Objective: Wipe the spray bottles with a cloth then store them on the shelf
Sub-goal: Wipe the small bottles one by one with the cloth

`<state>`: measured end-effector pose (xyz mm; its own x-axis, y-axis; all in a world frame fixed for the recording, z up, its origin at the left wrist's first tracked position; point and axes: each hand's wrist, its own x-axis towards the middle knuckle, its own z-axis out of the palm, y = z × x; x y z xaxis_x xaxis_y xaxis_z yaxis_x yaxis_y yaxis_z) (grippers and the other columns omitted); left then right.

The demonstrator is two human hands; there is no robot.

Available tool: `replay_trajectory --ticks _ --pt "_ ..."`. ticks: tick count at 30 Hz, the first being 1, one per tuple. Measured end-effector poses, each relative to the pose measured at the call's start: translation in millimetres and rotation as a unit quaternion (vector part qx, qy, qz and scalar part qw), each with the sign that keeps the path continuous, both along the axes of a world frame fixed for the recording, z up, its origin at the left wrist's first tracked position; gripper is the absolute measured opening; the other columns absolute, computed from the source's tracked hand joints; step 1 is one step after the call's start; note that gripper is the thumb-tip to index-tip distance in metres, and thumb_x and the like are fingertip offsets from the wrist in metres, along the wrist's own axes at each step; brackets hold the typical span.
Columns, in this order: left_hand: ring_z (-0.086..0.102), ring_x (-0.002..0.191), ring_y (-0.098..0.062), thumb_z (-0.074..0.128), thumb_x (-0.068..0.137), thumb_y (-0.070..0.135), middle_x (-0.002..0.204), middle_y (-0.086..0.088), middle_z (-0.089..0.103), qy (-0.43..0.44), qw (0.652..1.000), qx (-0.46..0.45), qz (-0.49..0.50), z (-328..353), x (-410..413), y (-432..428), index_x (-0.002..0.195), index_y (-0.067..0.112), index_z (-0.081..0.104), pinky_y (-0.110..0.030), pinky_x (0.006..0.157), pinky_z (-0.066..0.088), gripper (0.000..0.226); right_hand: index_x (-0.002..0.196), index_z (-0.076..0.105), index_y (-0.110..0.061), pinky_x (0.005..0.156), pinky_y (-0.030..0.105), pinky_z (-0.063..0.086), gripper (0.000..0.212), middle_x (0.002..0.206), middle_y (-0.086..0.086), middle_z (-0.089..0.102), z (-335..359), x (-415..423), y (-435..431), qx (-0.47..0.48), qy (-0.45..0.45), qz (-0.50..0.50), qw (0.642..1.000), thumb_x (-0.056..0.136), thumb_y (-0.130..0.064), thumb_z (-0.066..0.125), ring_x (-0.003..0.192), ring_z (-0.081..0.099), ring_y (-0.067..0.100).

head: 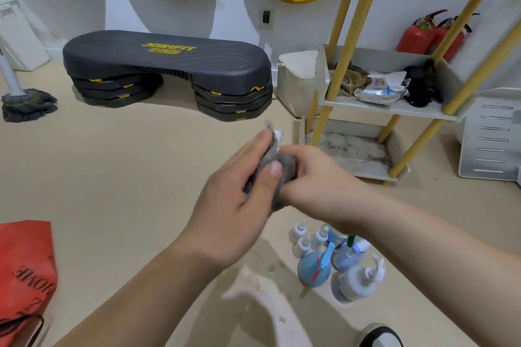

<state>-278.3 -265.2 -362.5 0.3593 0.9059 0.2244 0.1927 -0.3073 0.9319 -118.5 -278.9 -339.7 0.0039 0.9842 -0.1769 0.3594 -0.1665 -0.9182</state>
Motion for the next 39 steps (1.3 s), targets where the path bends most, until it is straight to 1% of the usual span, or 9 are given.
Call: replay_trajectory --ticks 4,8,10,17,22,26,33,37,39 --pt "0.066 0.078 -0.007 0.037 0.111 0.042 0.089 0.012 0.073 -0.023 0.996 -0.081 -0.010 -1 3 3 0.132 0.038 0.064 -0.026 0.067 0.052 0.035 0.093 0.064 -0.017 0.062 0.042 0.052 0.017 0.072 -0.001 0.062 5 -3 -2 0.082 -0.106 0.025 0.991 0.083 -0.003 0.063 0.065 0.057 0.015" --pt "0.075 0.106 -0.027 0.039 0.113 0.040 0.111 -0.009 0.080 -0.127 0.947 -0.296 0.013 5 2 12 0.117 0.019 0.077 -0.055 0.100 0.057 0.043 0.104 0.068 -0.009 0.078 0.058 0.057 0.027 0.083 0.012 0.062 5 -7 -5 0.035 0.019 0.002 0.999 0.080 -0.012 0.078 0.074 0.056 0.023" --pt "0.076 0.107 -0.029 0.045 0.110 0.039 0.113 -0.012 0.079 -0.133 0.925 -0.356 -0.018 6 2 10 0.114 0.016 0.079 -0.053 0.102 0.056 0.041 0.106 0.070 -0.010 0.087 0.063 0.055 0.027 0.084 0.013 0.064 5 -8 -4 0.018 0.044 -0.013 0.999 0.081 -0.011 0.081 0.078 0.059 0.026" --pt "0.059 0.069 0.005 0.041 0.111 0.024 0.078 0.018 0.067 -0.041 0.992 -0.119 -0.008 -3 12 -12 0.137 0.045 0.060 -0.009 0.062 0.046 0.039 0.099 0.059 -0.005 0.080 0.057 0.059 0.022 0.071 0.011 0.064 2 0 0 -0.028 -0.006 -0.093 0.995 0.085 -0.005 0.076 0.065 0.064 0.023" --pt "0.076 0.101 -0.028 0.040 0.112 0.041 0.106 -0.007 0.079 -0.128 0.952 -0.277 0.019 4 5 0 0.111 0.028 0.075 -0.052 0.096 0.058 0.038 0.099 0.063 -0.007 0.079 0.051 0.064 0.025 0.076 0.011 0.069 8 -5 -6 -0.038 0.011 -0.056 0.998 0.085 -0.011 0.083 0.070 0.070 0.023" --pt "0.074 0.093 -0.028 0.045 0.108 0.044 0.111 -0.019 0.077 -0.129 0.931 -0.340 0.021 12 -3 7 0.114 0.012 0.075 -0.046 0.094 0.056 0.044 0.103 0.068 0.004 0.072 0.039 0.062 0.020 0.091 0.026 0.074 22 6 -8 -0.076 0.075 -0.011 0.994 0.099 -0.016 0.068 0.073 0.068 0.026" --pt "0.061 0.054 -0.030 0.055 0.098 0.045 0.088 -0.013 0.072 -0.164 0.833 -0.524 -0.067 24 -3 7 0.090 0.012 0.078 -0.028 0.044 0.049 0.041 0.116 0.071 -0.003 0.055 0.030 0.042 0.021 0.076 0.006 0.062 21 26 2 -0.077 0.172 -0.050 0.981 0.098 -0.014 0.068 0.059 0.050 0.017" --pt "0.061 0.056 -0.030 0.056 0.098 0.044 0.090 -0.016 0.072 -0.155 0.821 -0.544 -0.080 23 -2 7 0.092 0.010 0.078 -0.030 0.048 0.052 0.041 0.106 0.068 -0.002 0.054 0.028 0.041 0.014 0.074 0.008 0.055 19 26 1 -0.081 0.155 -0.015 0.984 0.100 -0.015 0.064 0.056 0.049 0.014" --pt "0.068 0.071 -0.029 0.056 0.102 0.041 0.096 -0.016 0.076 -0.136 0.880 -0.453 -0.040 16 0 5 0.101 0.009 0.076 -0.036 0.069 0.057 0.038 0.097 0.062 -0.005 0.051 0.029 0.039 0.014 0.067 0.008 0.053 14 21 1 -0.057 0.128 -0.047 0.989 0.100 -0.018 0.066 0.052 0.048 0.015"
